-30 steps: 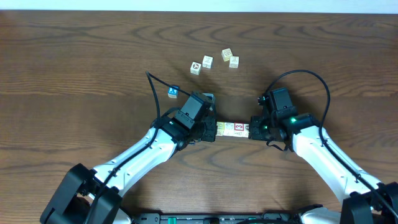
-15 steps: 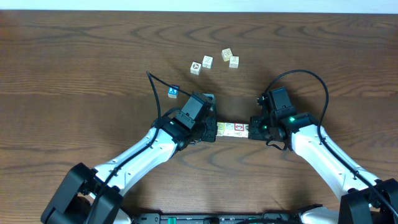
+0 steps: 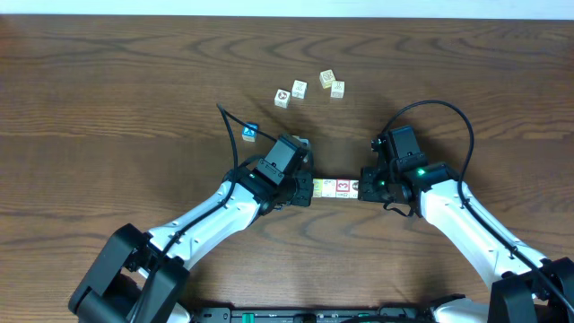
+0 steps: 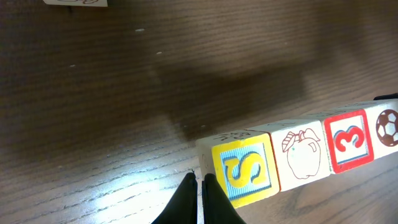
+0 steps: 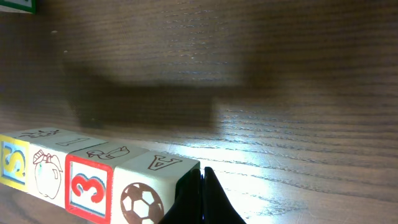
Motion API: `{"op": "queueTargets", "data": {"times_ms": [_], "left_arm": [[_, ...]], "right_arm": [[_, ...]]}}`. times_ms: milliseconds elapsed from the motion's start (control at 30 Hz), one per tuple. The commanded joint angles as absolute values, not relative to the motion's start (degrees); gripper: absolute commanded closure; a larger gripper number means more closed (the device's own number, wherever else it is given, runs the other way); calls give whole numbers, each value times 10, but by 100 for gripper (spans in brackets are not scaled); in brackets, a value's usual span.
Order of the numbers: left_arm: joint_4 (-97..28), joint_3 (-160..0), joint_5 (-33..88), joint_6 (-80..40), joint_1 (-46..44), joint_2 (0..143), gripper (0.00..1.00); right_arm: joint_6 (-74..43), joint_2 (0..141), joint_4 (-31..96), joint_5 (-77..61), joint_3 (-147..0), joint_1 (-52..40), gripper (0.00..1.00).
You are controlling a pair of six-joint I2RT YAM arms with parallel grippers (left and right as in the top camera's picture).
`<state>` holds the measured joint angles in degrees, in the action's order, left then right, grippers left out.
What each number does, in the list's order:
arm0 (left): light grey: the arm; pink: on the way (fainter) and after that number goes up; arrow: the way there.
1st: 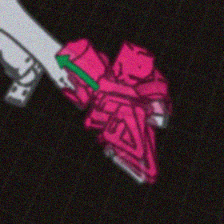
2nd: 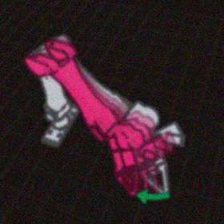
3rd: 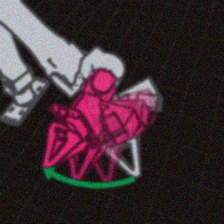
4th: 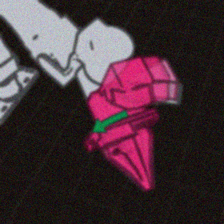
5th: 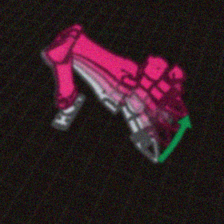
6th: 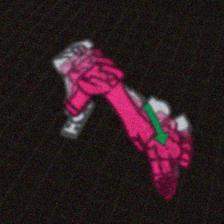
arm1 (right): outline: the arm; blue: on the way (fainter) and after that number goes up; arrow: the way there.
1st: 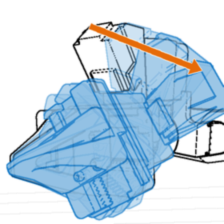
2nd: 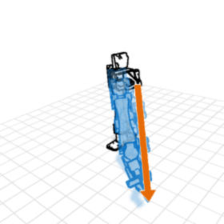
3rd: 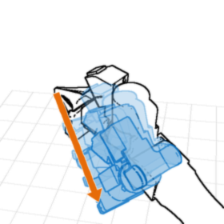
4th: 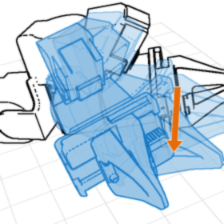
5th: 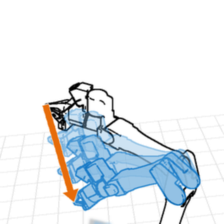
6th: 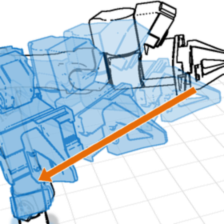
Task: Lift 4 blocks
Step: 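Lower the clamped block row back onto the table with both grippers, then open both grippers and release the block row on the table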
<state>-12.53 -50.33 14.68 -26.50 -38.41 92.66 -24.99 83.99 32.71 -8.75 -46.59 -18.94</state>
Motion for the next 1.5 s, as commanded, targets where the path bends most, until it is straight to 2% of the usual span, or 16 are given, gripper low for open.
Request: {"op": "queueTargets", "data": {"times_ms": [0,1467], "left_arm": [[-110,-503,199,-255,-401,929,93],[-65,-471,189,-256,-402,943,93]], "right_arm": [[-248,841,315,-158,-483,-215,99],[-253,922,269,-153,-475,-222,99]]}}
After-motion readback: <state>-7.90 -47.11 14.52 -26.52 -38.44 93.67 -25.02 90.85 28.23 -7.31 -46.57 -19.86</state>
